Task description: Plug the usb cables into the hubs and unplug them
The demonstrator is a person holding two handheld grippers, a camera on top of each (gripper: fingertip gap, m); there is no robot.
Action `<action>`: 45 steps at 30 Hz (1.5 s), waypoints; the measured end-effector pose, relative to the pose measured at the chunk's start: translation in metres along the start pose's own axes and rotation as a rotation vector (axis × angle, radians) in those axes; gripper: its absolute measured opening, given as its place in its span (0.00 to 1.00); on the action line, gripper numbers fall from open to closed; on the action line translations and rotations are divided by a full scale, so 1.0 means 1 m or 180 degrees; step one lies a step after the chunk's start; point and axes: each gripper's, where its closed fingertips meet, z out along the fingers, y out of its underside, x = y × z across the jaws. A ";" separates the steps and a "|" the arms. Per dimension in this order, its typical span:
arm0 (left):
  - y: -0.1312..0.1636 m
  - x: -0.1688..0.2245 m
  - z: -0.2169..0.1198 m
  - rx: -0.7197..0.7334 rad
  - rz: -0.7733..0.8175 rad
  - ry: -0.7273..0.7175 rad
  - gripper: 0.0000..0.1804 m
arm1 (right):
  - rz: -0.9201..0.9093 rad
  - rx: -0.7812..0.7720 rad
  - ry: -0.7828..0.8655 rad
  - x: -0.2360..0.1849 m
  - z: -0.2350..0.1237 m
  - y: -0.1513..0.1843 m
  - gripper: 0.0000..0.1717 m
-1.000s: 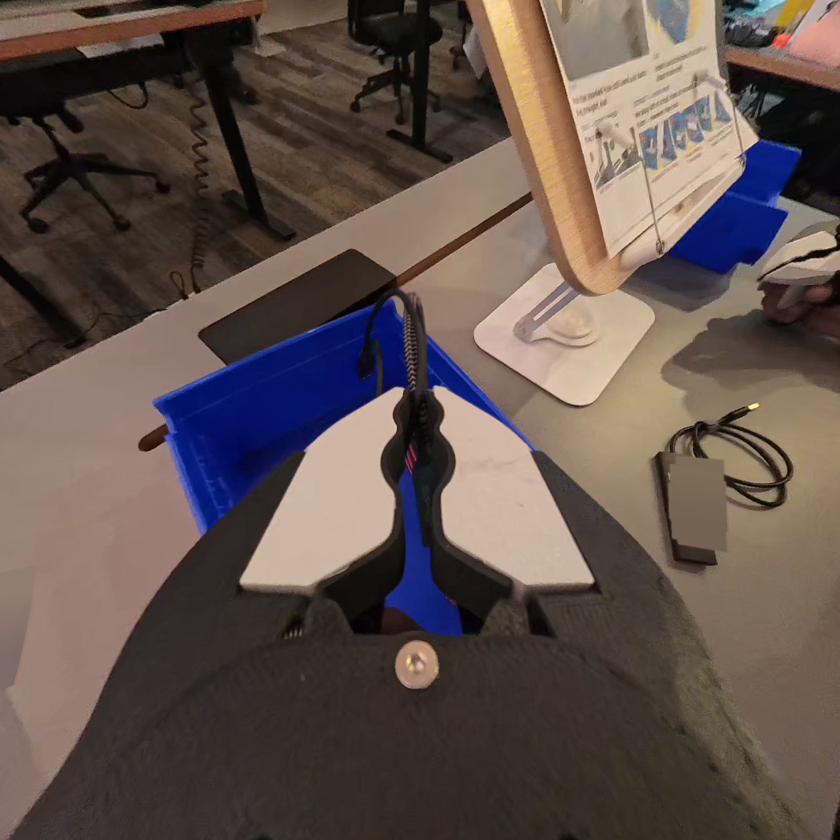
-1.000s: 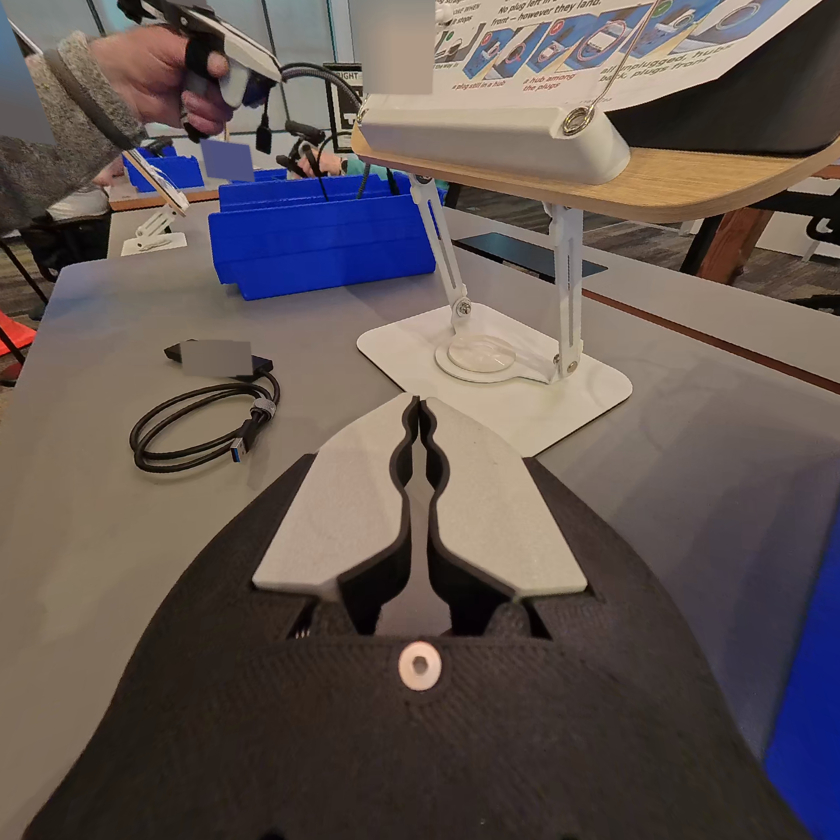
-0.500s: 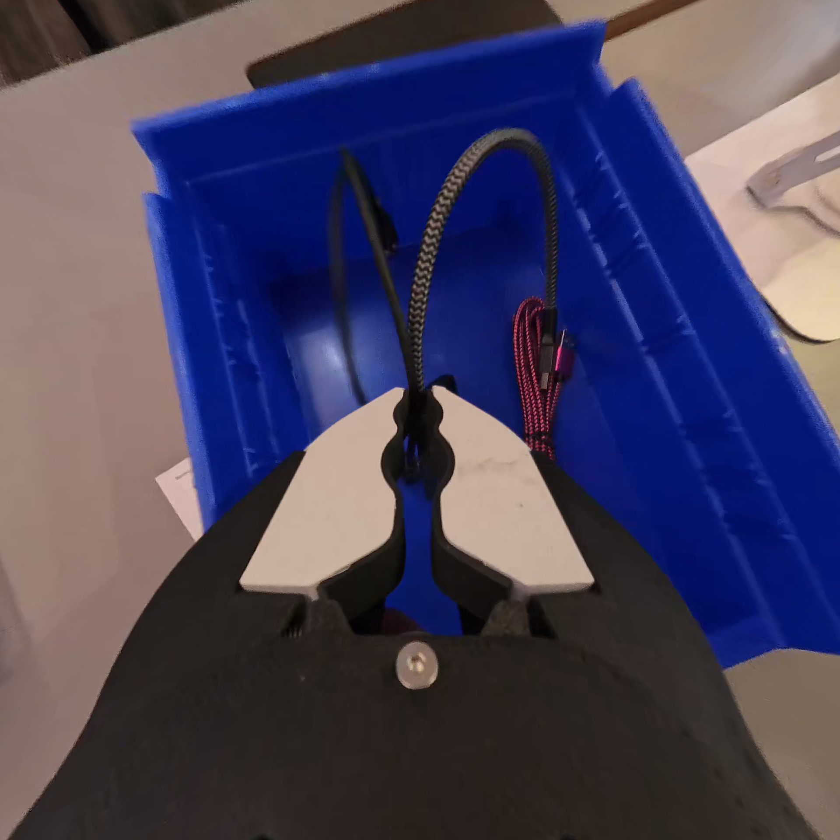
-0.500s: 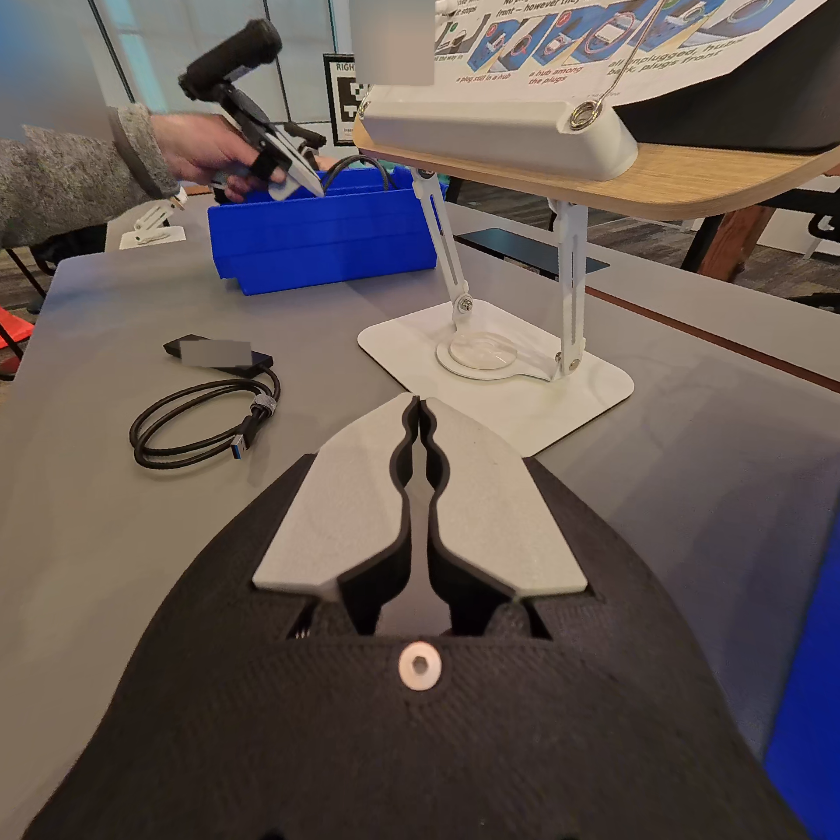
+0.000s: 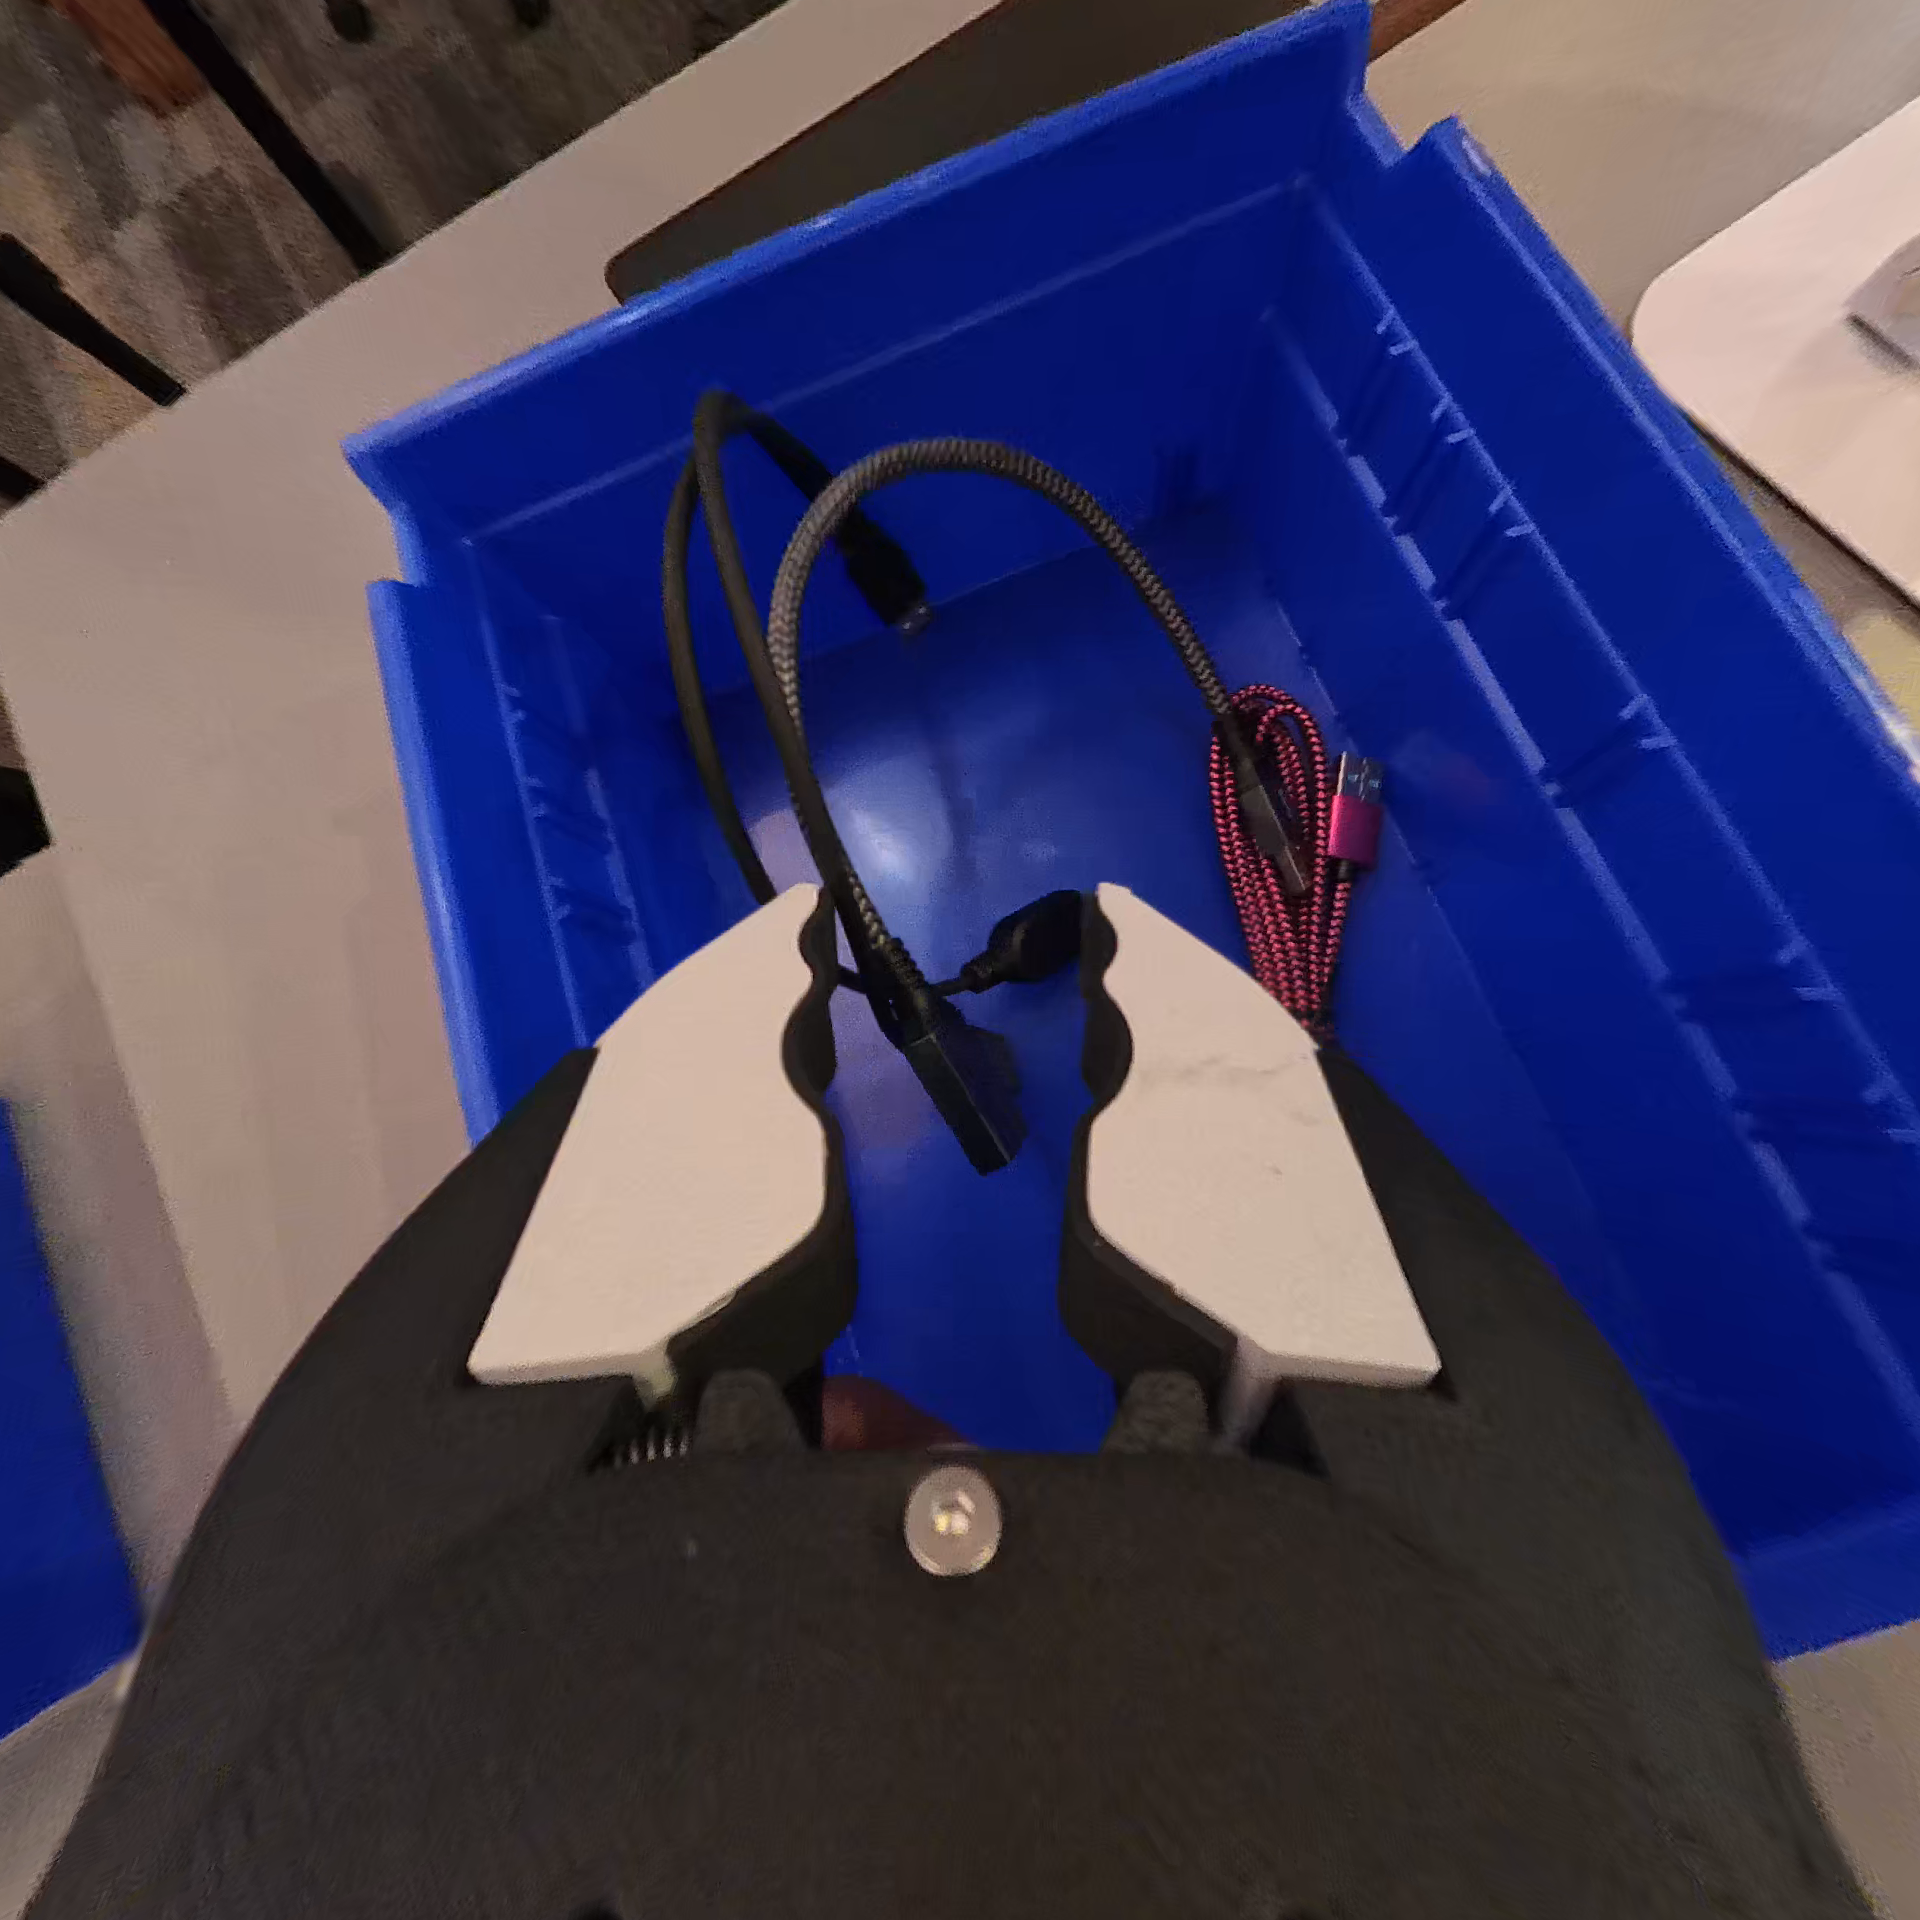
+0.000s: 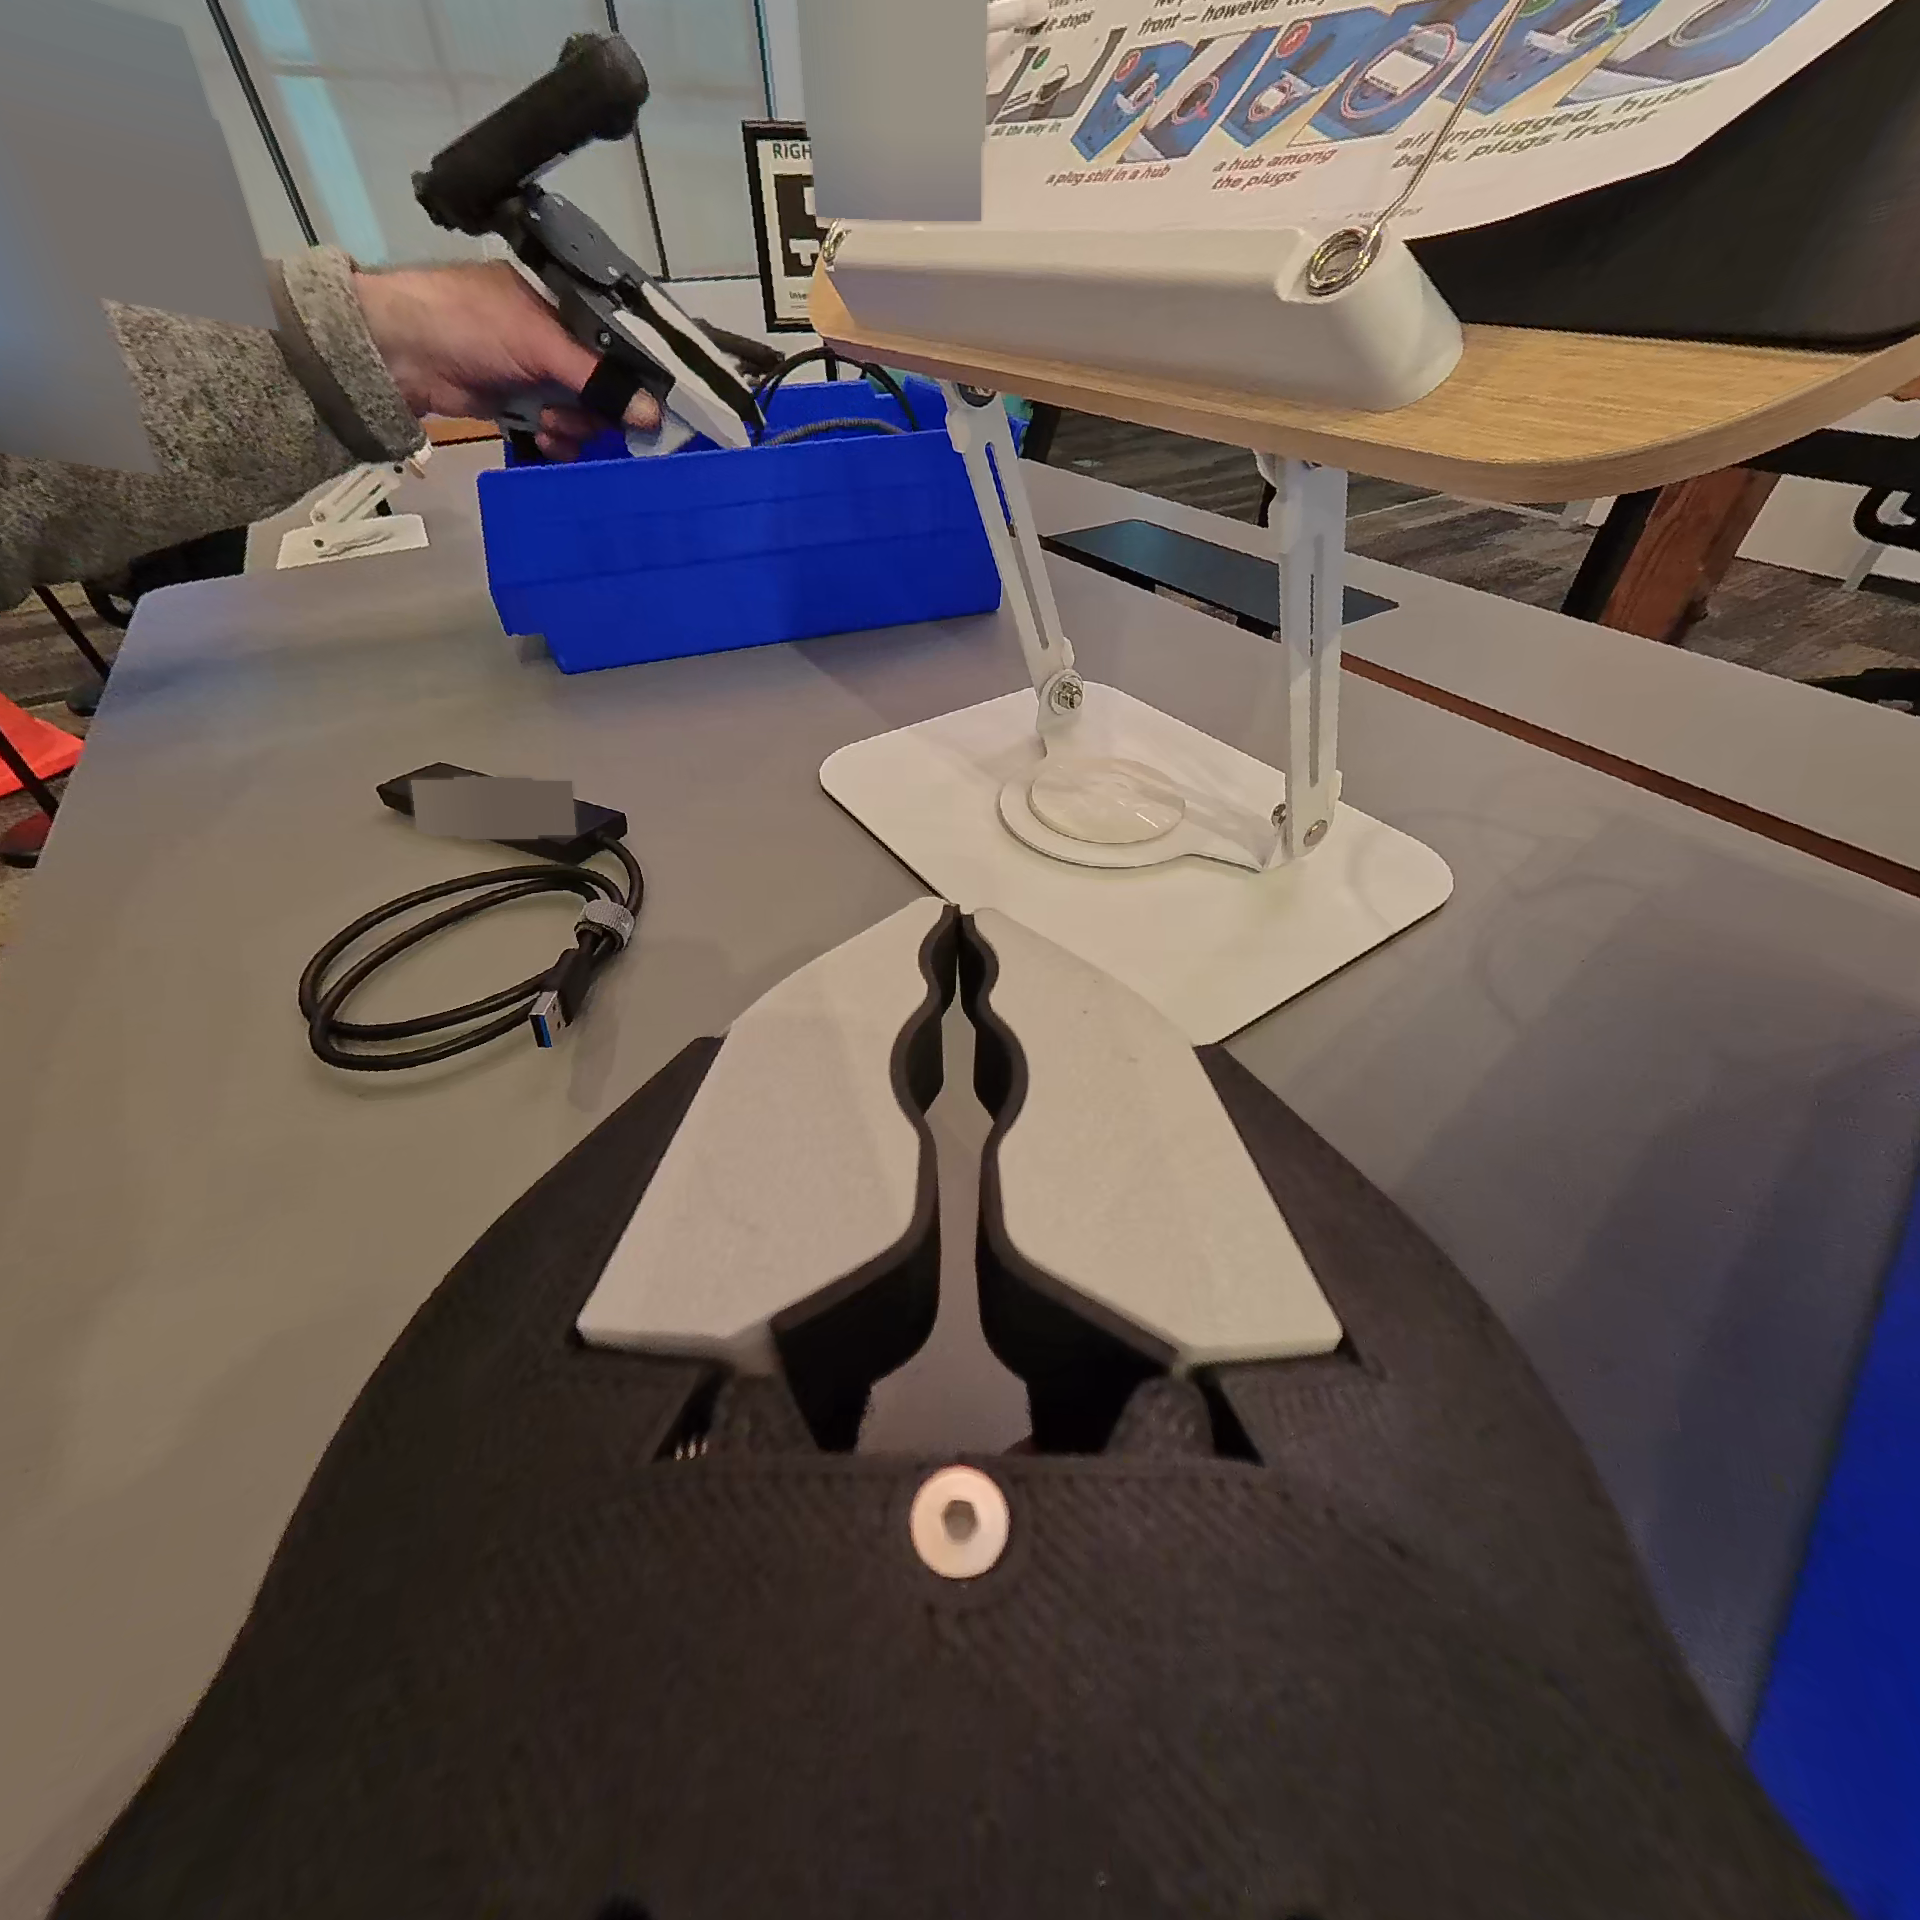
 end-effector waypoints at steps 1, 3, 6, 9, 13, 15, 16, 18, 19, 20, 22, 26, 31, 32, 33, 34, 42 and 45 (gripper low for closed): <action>-0.001 -0.001 -0.001 -0.0004 0.0067 -0.0022 0.23 | -0.0001 -0.0001 -0.0001 0.000 0.000 0.000 0.00; -0.002 -0.002 -0.004 0.0000 0.0095 -0.0049 0.20 | -0.0003 -0.0007 -0.0006 0.000 0.000 0.000 0.00; -0.008 -0.007 -0.009 0.0069 0.0197 -0.0194 0.01 | -0.0010 -0.0016 -0.0012 -0.001 0.000 0.001 0.00; -0.013 -0.009 -0.013 0.0129 0.0275 -0.0243 0.02 | -0.0014 -0.0017 -0.0013 -0.001 0.000 0.000 0.00; -0.030 -0.018 -0.030 0.0317 0.0340 -0.0423 0.02 | -0.0016 -0.0020 -0.0016 -0.001 0.000 0.001 0.00; -0.043 -0.026 -0.044 0.0492 0.0303 -0.0519 0.02 | -0.0017 -0.0024 -0.0017 -0.001 0.000 0.001 0.00; -0.049 -0.031 -0.052 0.0559 0.0288 -0.0557 0.02 | -0.0019 -0.0025 -0.0018 -0.002 0.000 0.001 0.00; -0.064 -0.038 -0.070 0.0722 0.0247 -0.0592 0.01 | -0.0022 -0.0030 -0.0021 -0.002 0.001 0.001 0.00; -0.072 -0.042 -0.079 0.0803 0.0236 -0.0620 0.02 | -0.0022 -0.0032 -0.0023 -0.002 0.001 0.001 0.00; -0.079 -0.047 -0.090 0.0873 0.0246 -0.0692 0.02 | -0.0022 -0.0034 -0.0024 -0.002 0.001 0.001 0.00; -0.096 -0.050 -0.110 0.1053 0.0280 -0.0768 0.02 | -0.0021 -0.0039 -0.0025 -0.002 0.001 0.001 0.00; -0.121 -0.043 -0.147 0.1244 0.0453 -0.0888 0.02 | -0.0011 -0.0052 -0.0020 -0.003 0.001 0.001 0.00; -0.137 -0.039 -0.179 0.1394 0.0580 -0.1141 0.02 | -0.0019 -0.0033 -0.0032 -0.005 0.001 -0.001 0.00; -0.142 -0.038 -0.189 0.1470 0.0569 -0.1176 0.02 | -0.0023 -0.0031 -0.0033 -0.005 0.000 -0.002 0.00; -0.148 -0.038 -0.201 0.1573 0.0556 -0.1224 0.02 | -0.0026 -0.0029 -0.0034 -0.006 0.000 -0.002 0.00; -0.154 -0.037 -0.212 0.1648 0.0563 -0.1268 0.01 | -0.0029 -0.0028 -0.0033 -0.006 0.000 -0.002 0.00; -0.179 0.009 -0.281 0.1848 0.0760 -0.1112 0.01 | -0.0044 0.0015 -0.0039 -0.009 -0.001 -0.008 0.00; -0.172 0.061 -0.287 0.1873 0.0937 -0.0787 0.02 | -0.0066 0.0041 -0.0041 -0.011 -0.002 -0.011 0.00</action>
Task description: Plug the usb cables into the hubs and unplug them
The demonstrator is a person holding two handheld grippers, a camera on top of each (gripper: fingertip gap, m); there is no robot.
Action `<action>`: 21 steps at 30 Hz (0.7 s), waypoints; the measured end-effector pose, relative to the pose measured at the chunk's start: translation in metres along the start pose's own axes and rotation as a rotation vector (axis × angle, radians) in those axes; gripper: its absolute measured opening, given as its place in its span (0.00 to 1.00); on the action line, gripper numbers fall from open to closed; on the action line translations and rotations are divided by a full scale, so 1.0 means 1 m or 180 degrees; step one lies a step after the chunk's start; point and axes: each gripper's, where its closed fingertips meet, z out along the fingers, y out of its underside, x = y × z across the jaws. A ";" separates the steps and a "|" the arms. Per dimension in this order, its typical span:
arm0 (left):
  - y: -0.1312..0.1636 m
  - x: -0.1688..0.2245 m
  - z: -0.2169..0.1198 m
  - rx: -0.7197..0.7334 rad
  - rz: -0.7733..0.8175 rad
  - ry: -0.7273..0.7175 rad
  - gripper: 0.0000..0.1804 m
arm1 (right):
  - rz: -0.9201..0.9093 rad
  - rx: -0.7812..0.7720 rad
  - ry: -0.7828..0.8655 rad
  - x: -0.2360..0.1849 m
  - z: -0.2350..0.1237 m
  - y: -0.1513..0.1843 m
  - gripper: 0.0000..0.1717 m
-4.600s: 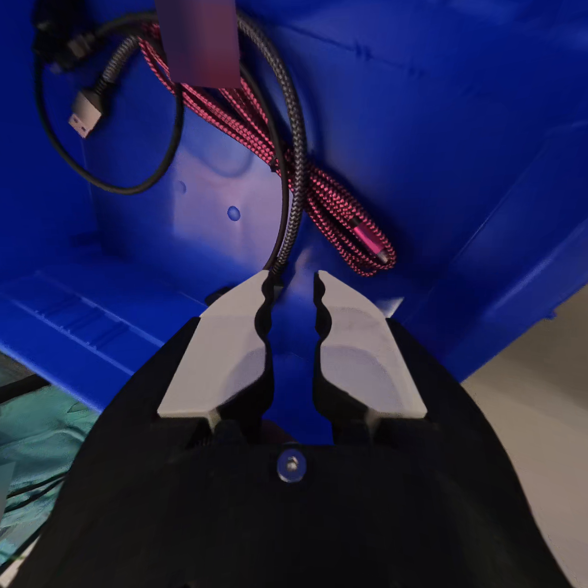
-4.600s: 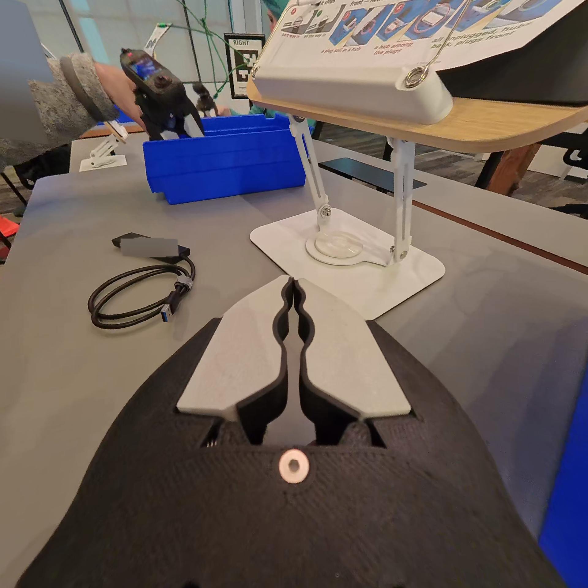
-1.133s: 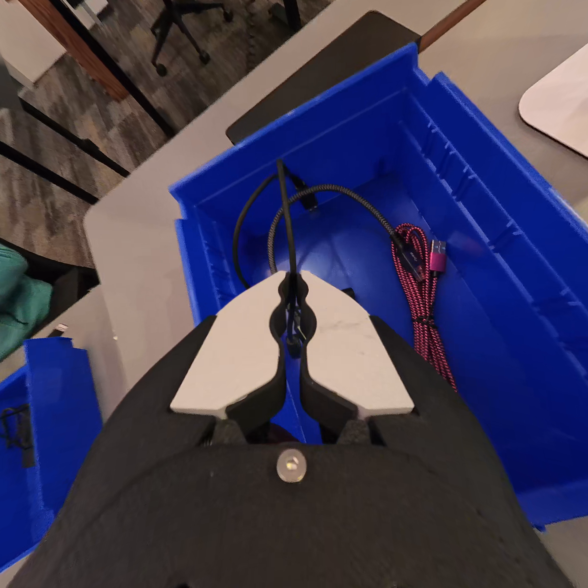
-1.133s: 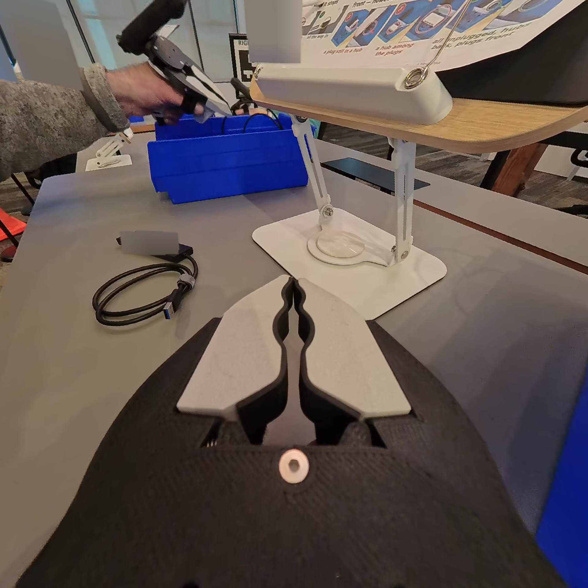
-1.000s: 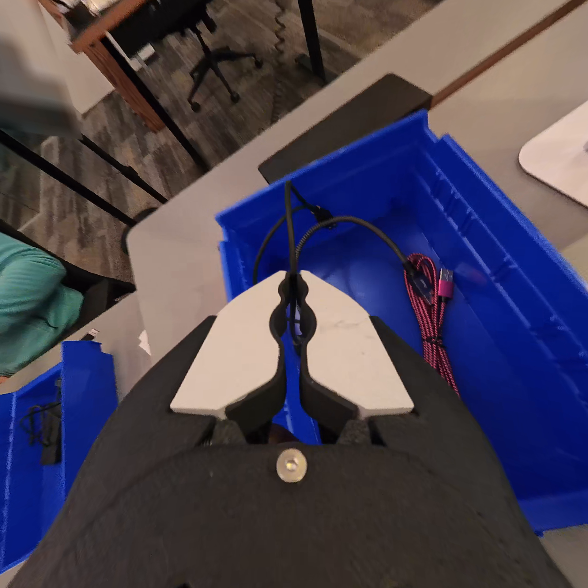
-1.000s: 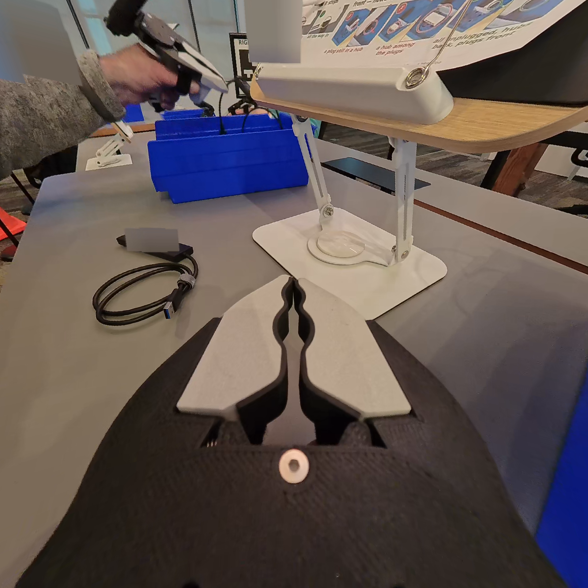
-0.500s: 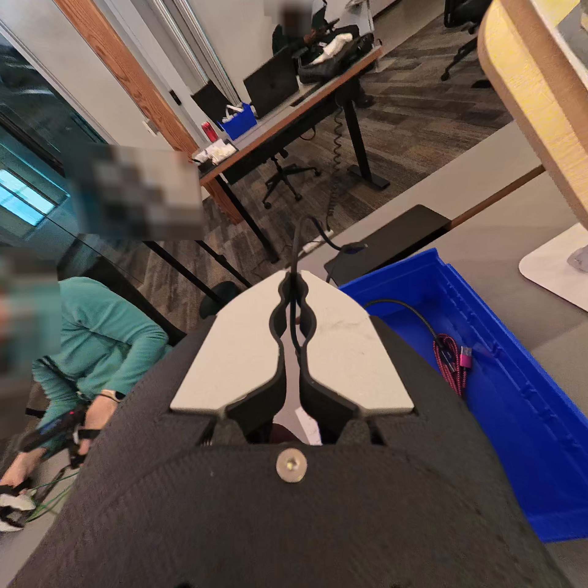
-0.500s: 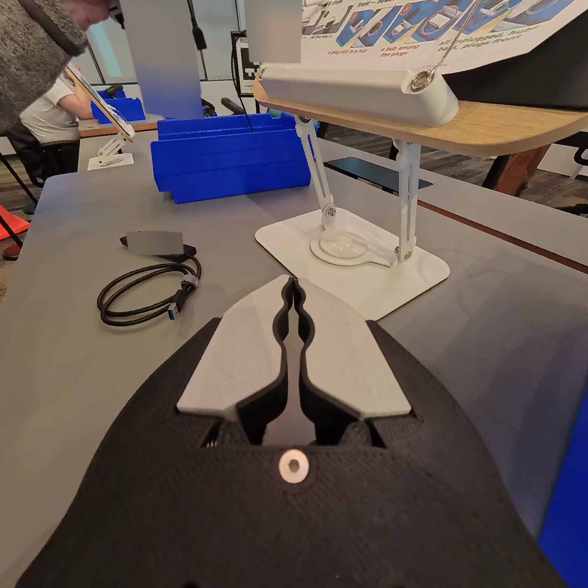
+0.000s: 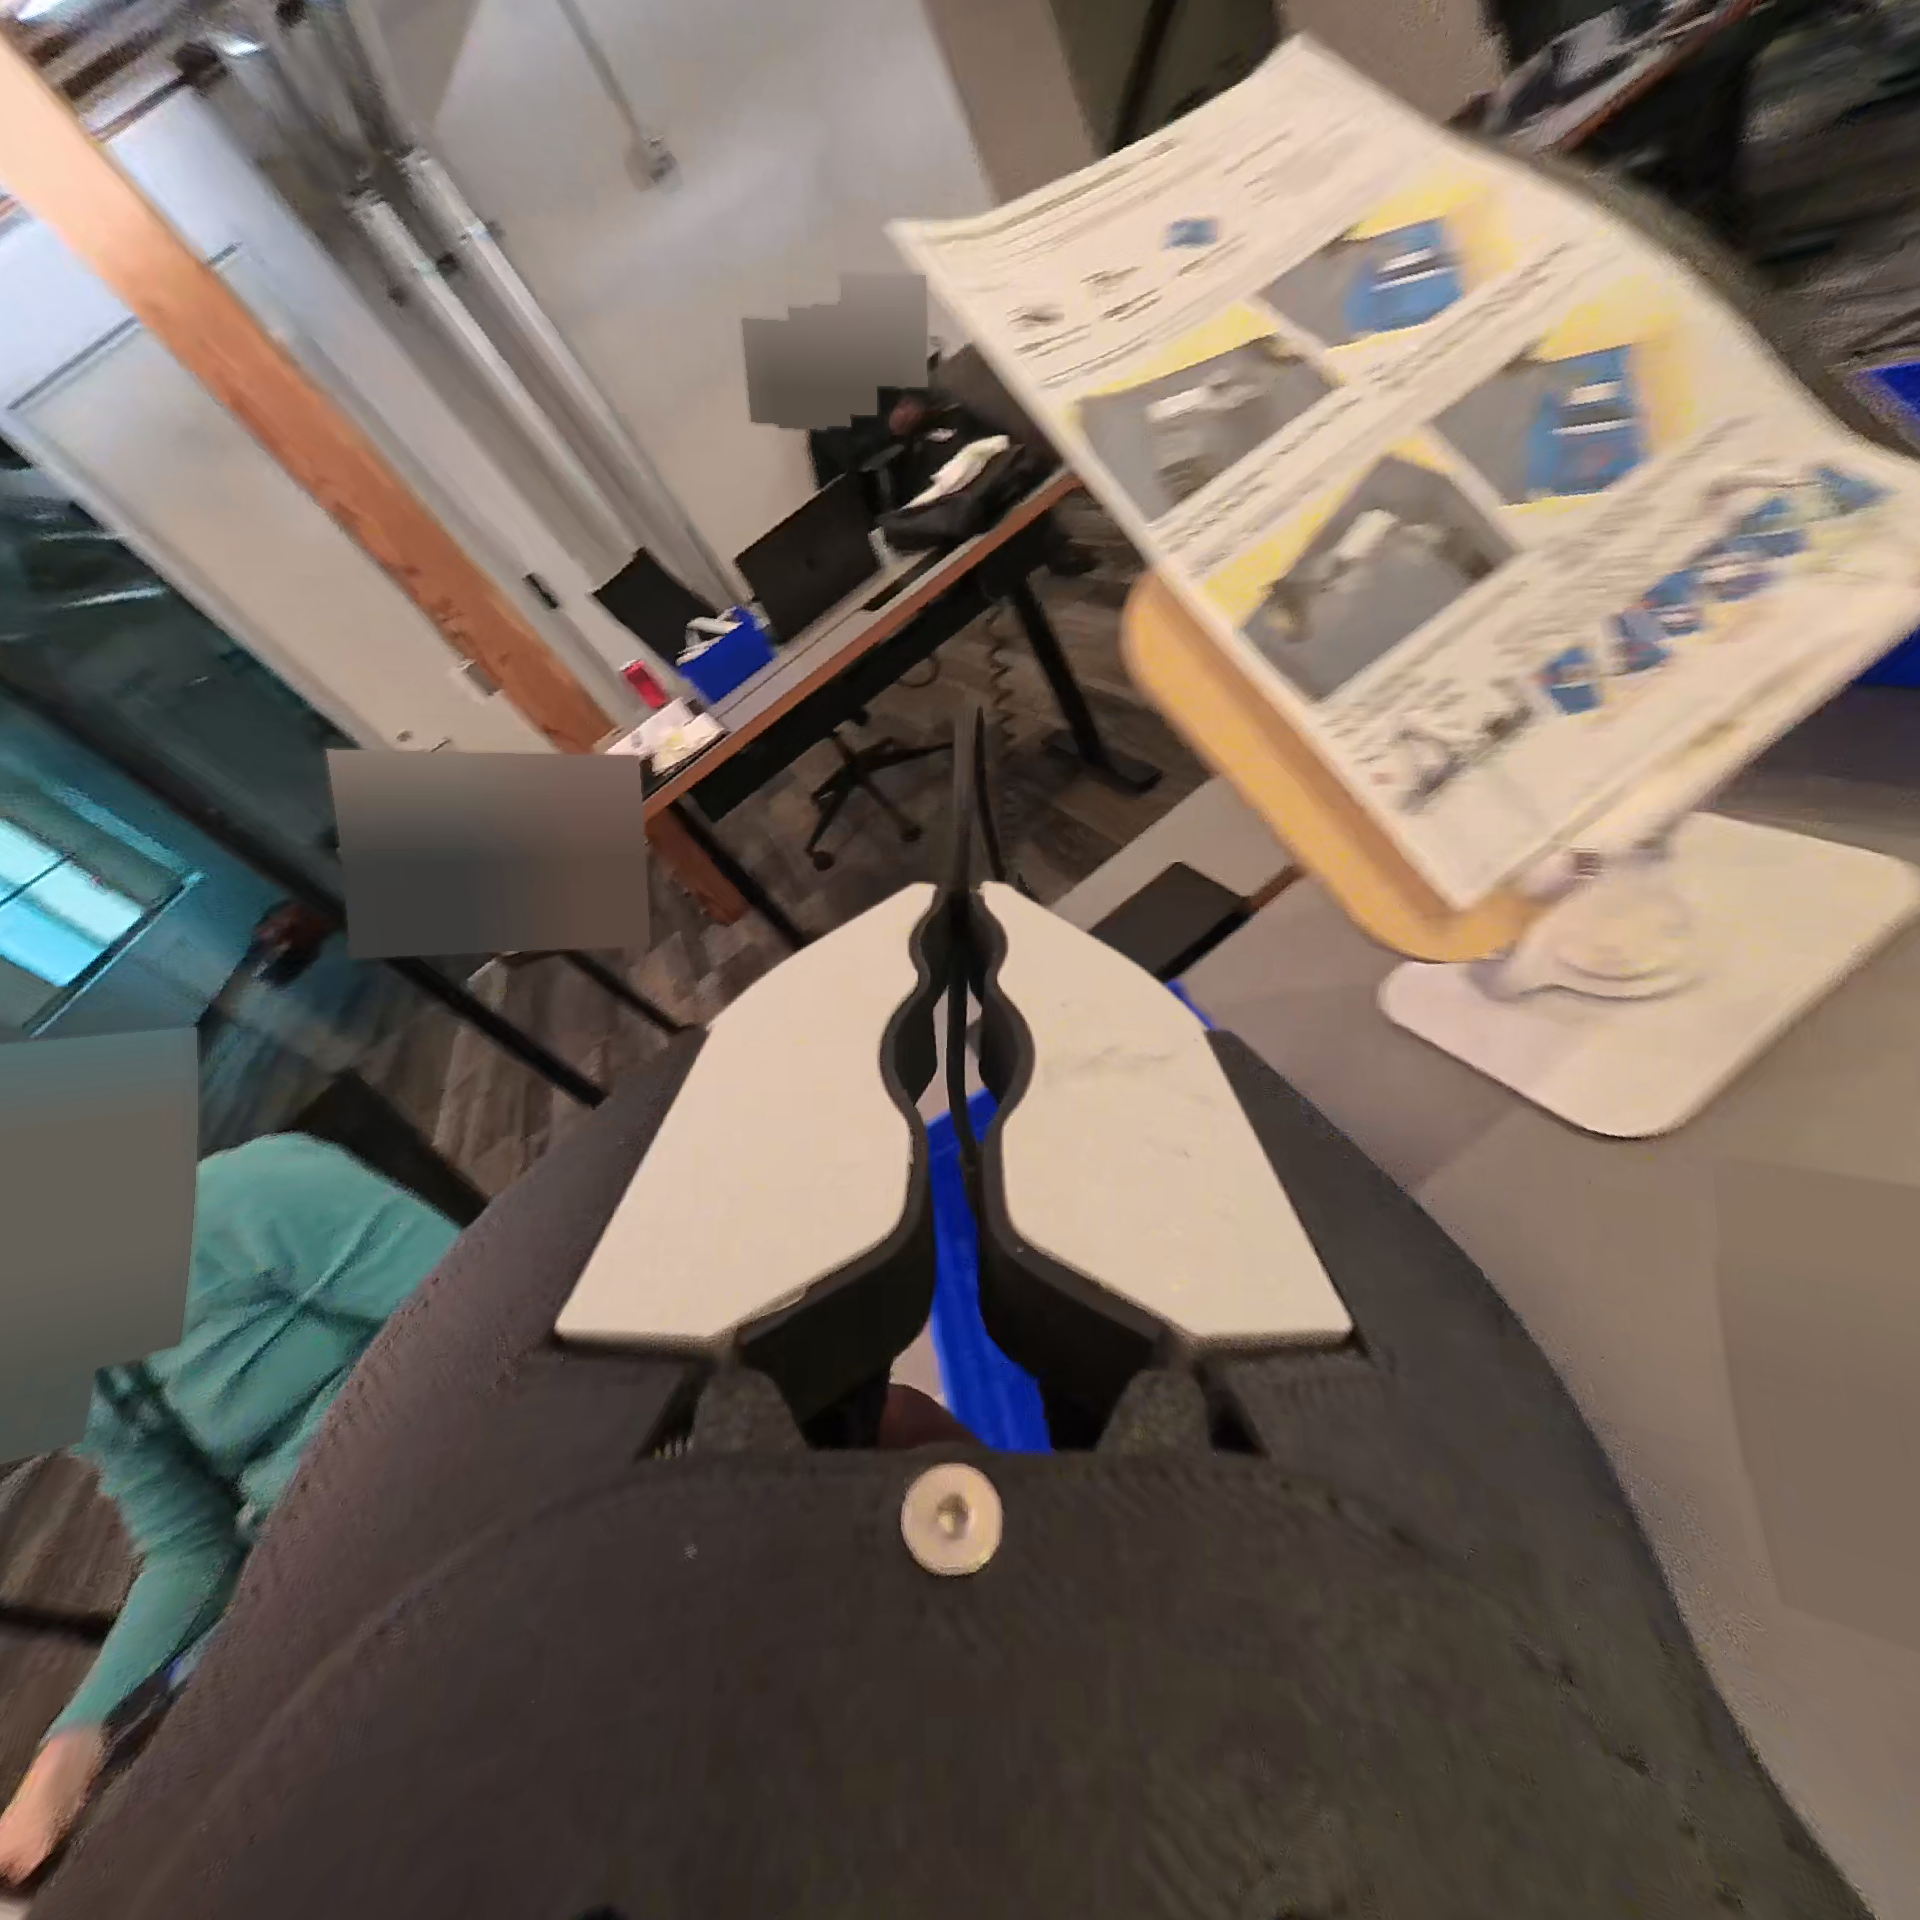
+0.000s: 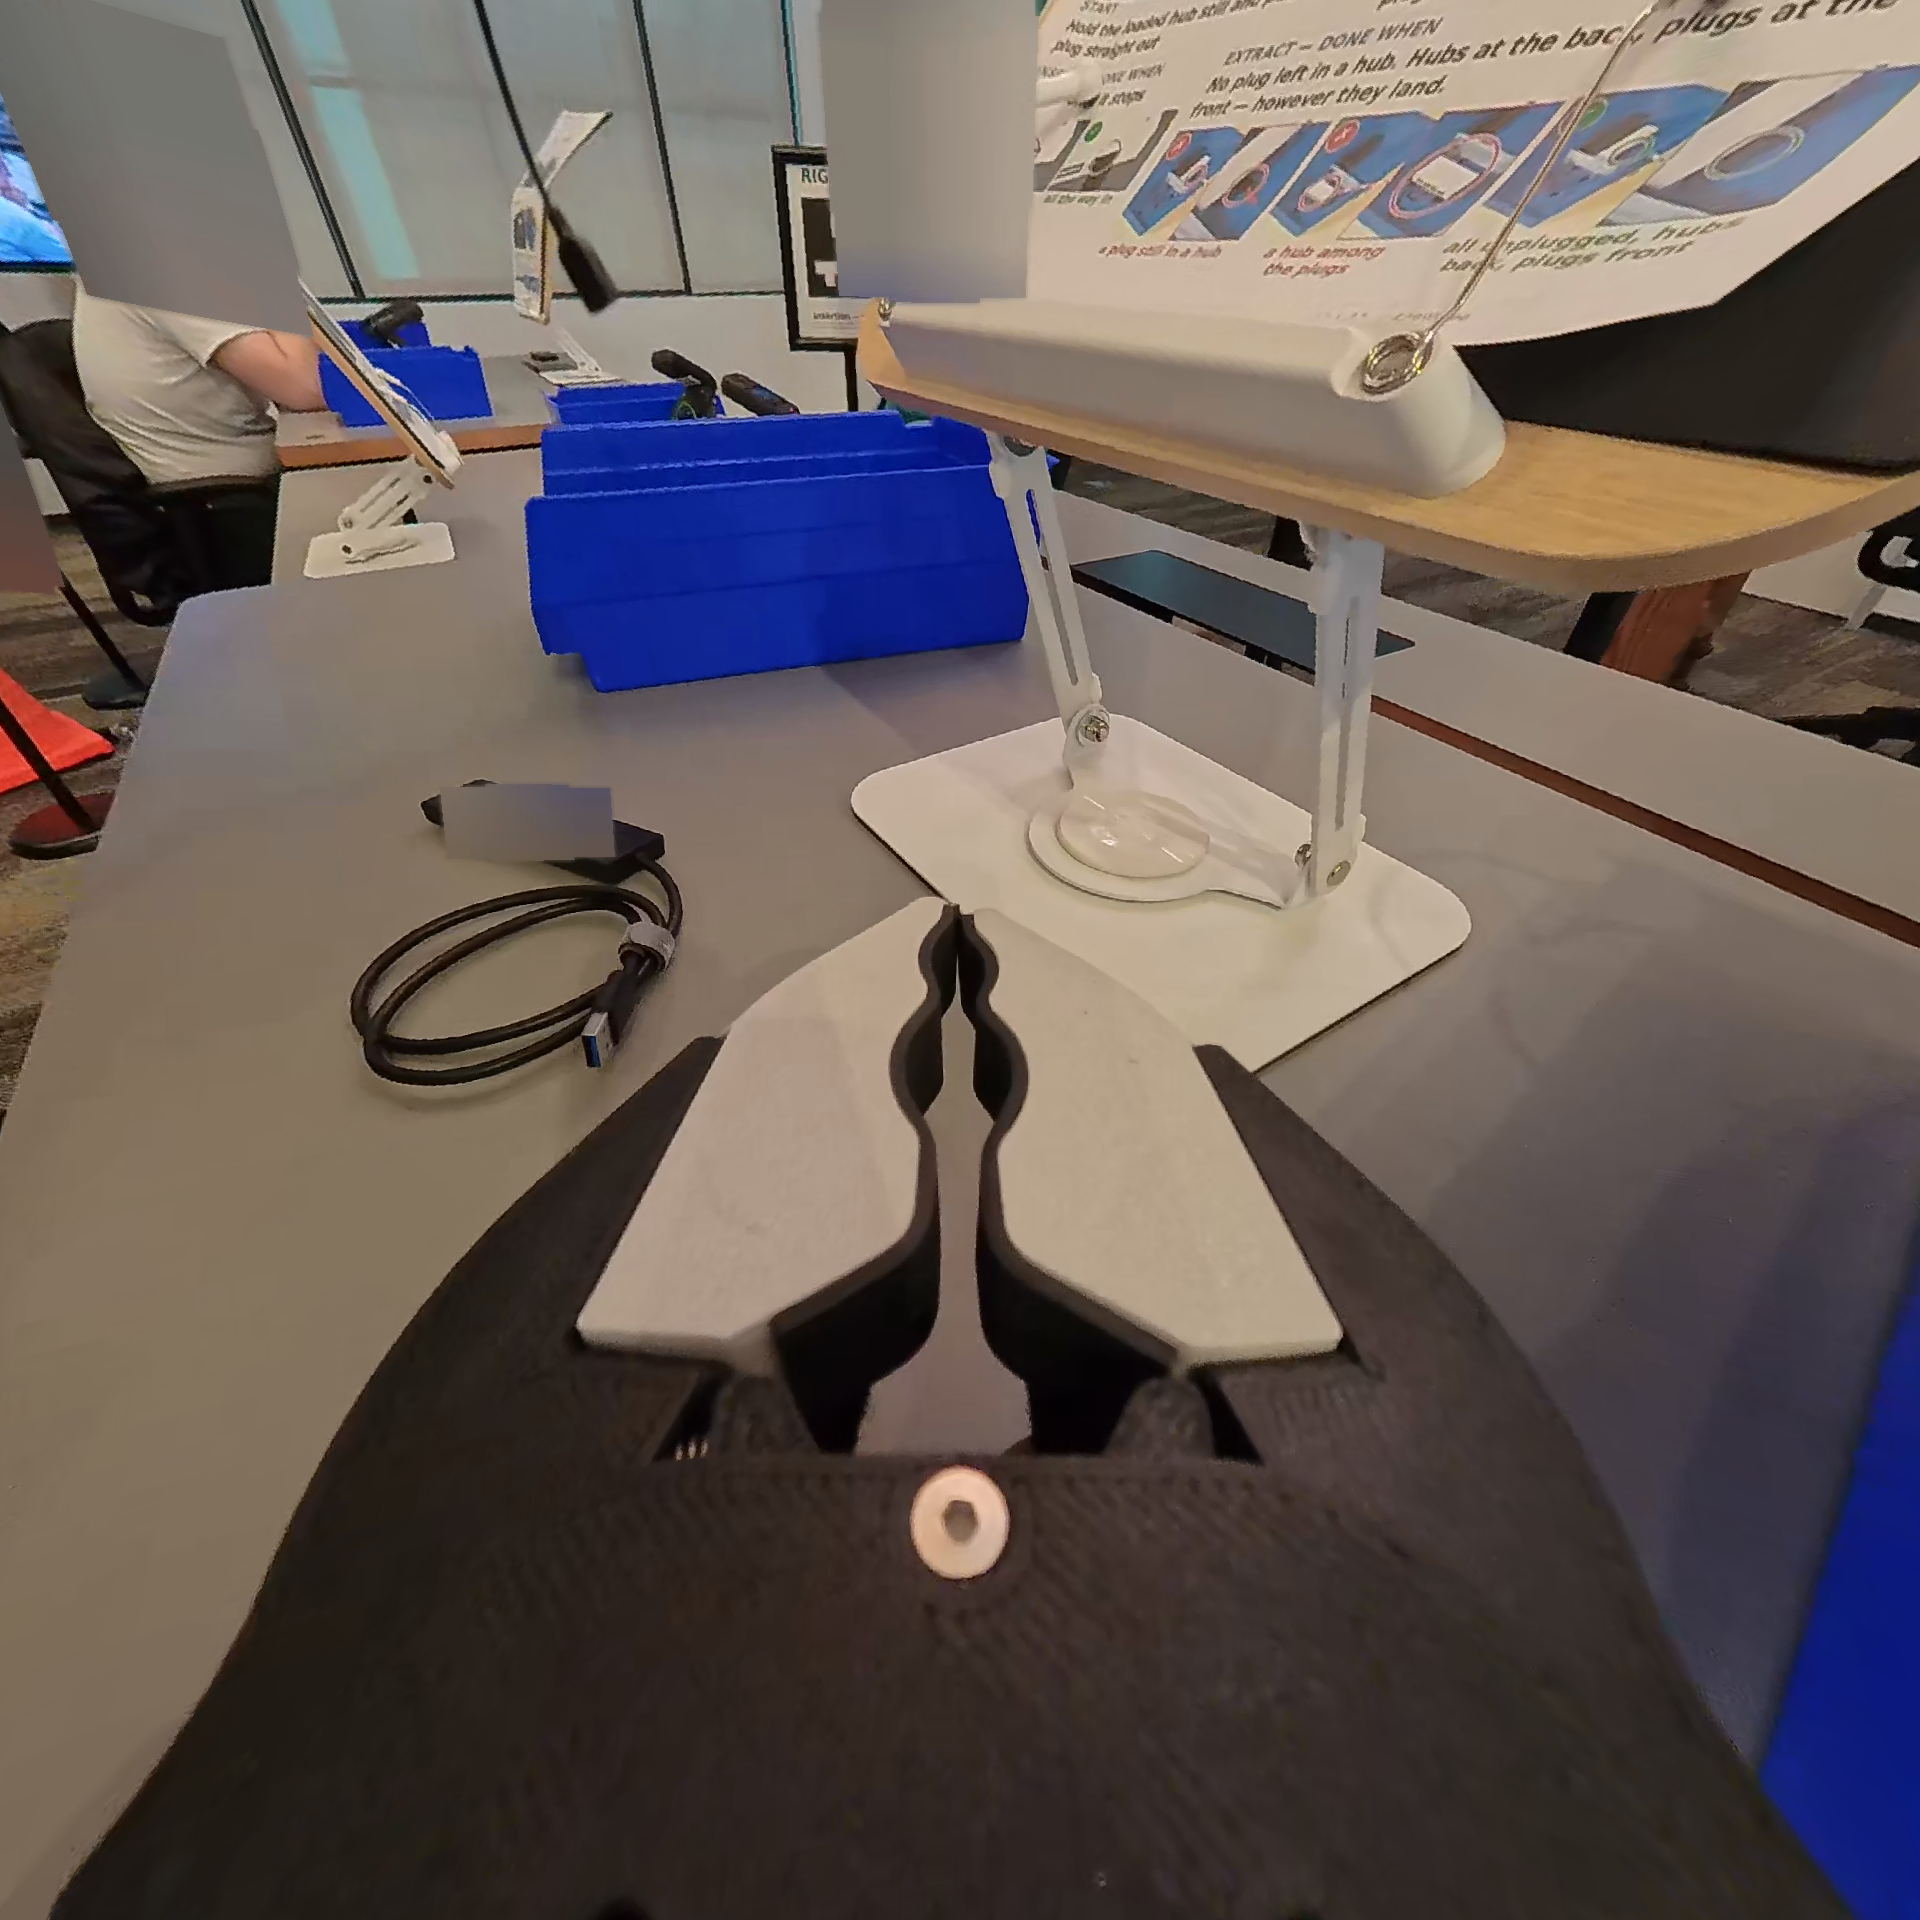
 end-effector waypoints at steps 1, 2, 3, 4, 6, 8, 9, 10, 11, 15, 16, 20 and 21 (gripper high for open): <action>-0.004 0.017 -0.004 0.0057 0.0001 0.0112 0.02 | -0.0003 0.0008 0.0000 0.000 0.000 -0.001 0.00; -0.006 0.035 -0.006 0.0090 -0.0021 0.0247 0.02 | -0.0002 0.0014 0.0000 -0.001 0.000 -0.002 0.00; -0.007 0.054 -0.009 0.0121 -0.0069 0.0408 0.02 | 0.0001 0.0017 -0.0004 -0.001 -0.001 -0.002 0.00; -0.010 0.072 -0.010 0.0188 -0.0146 0.0546 0.02 | -0.0001 0.0026 -0.0015 -0.002 -0.001 -0.003 0.00; -0.012 0.108 -0.011 0.0239 -0.0182 0.0816 0.01 | -0.0017 0.0048 -0.0043 -0.005 -0.001 -0.005 0.00; -0.017 0.141 -0.010 0.0311 -0.0216 0.1046 0.01 | -0.0039 0.0051 -0.0050 -0.007 -0.001 -0.005 0.00; -0.019 0.158 -0.009 0.0335 -0.0239 0.1185 0.01 | -0.0052 0.0045 -0.0037 -0.006 -0.001 -0.005 0.00; -0.020 0.175 -0.007 0.0339 -0.0222 0.1302 0.01 | -0.0057 0.0048 -0.0023 -0.006 -0.002 -0.006 0.00; -0.022 0.189 -0.004 0.0393 -0.0219 0.1384 0.01 | -0.0053 0.0067 -0.0008 -0.005 -0.003 -0.007 0.00; -0.019 0.248 0.022 0.0406 -0.0259 0.1775 0.01 | 0.0009 0.0123 0.0096 0.004 -0.009 -0.010 0.00; -0.016 0.264 0.031 0.0363 -0.0319 0.1912 0.01 | 0.0023 0.0151 0.0119 0.006 -0.011 -0.011 0.00; 0.007 0.320 0.073 0.0101 -0.0447 0.2375 0.01 | 0.0054 0.0247 0.0254 0.016 -0.020 -0.017 0.00; 0.017 0.333 0.084 -0.0002 -0.0507 0.2479 0.01 | 0.0088 0.0301 0.0282 0.019 -0.023 -0.019 0.00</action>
